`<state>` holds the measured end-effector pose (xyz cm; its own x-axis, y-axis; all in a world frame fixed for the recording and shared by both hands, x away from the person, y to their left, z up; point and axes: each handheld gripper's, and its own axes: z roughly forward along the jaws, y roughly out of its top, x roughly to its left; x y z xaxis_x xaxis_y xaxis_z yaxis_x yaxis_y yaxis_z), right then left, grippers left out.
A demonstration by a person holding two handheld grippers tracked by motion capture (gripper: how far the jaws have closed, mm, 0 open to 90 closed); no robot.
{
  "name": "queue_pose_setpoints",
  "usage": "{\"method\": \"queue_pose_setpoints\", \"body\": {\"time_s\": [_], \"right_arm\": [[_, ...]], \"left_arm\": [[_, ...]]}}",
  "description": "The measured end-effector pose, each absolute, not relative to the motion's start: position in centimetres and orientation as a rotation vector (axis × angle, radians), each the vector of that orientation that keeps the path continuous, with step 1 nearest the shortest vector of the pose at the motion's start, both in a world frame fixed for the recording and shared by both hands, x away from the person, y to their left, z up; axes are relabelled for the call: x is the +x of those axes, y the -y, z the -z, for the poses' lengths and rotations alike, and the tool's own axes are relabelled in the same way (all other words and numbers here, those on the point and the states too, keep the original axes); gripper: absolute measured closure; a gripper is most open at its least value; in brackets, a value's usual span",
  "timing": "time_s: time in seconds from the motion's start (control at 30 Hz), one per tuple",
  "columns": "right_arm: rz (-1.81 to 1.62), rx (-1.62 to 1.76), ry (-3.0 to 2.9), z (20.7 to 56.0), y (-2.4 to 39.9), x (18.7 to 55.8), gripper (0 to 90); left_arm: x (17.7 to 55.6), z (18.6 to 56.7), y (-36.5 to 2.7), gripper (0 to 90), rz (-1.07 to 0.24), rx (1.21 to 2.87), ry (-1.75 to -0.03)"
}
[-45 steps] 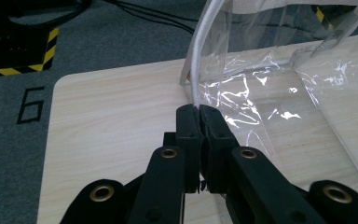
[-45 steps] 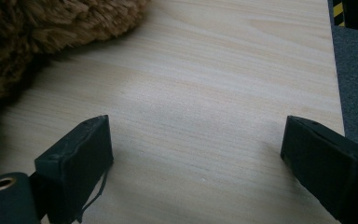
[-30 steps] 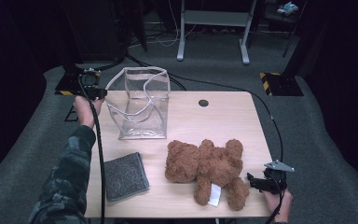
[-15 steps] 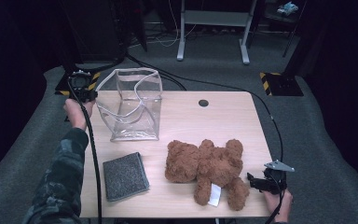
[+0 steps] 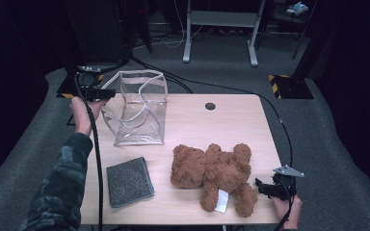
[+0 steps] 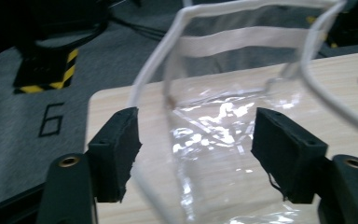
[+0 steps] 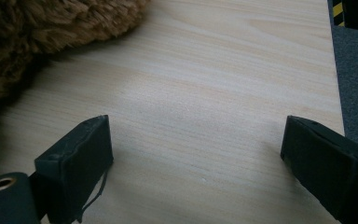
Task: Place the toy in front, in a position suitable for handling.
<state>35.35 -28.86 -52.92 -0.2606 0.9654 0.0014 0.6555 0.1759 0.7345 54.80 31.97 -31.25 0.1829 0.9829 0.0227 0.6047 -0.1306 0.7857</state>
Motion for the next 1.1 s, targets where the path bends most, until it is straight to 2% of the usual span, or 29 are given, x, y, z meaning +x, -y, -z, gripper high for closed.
{"method": "queue_pose_setpoints", "body": {"time_s": [0.33, 0.5, 0.6, 0.83, 0.93, 1.1], "right_arm": [[-0.871, 1.523, -1.987, 52.9, 28.9, 35.3, 8.3], [-0.871, 1.523, -1.987, 52.9, 28.9, 35.3, 8.3], [-0.871, 1.522, -1.987, 52.9, 28.9, 35.3, 8.3], [-0.871, 1.522, -1.987, 52.9, 28.9, 35.3, 8.3], [-0.871, 1.522, -1.987, 52.9, 28.9, 35.3, 8.3], [-0.871, 1.522, -1.987, 52.9, 28.9, 35.3, 8.3]], "left_arm": [[56.2, 31.2, -26.6, 28.0, -0.585, 1.926, -1.378], [57.1, 32.1, -24.8, 31.5, -0.538, 1.965, -1.374], [57.7, 32.8, -24.2, 39.1, -0.522, 1.986, -1.388], [58.9, 34.2, -23.8, 72.0, -0.551, 2.011, -1.446], [59.2, 34.3, -23.9, 79.8, -0.594, 2.0, -1.463], [59.4, 34.4, -24.3, 83.8, -0.662, 1.97, -1.497]]}}
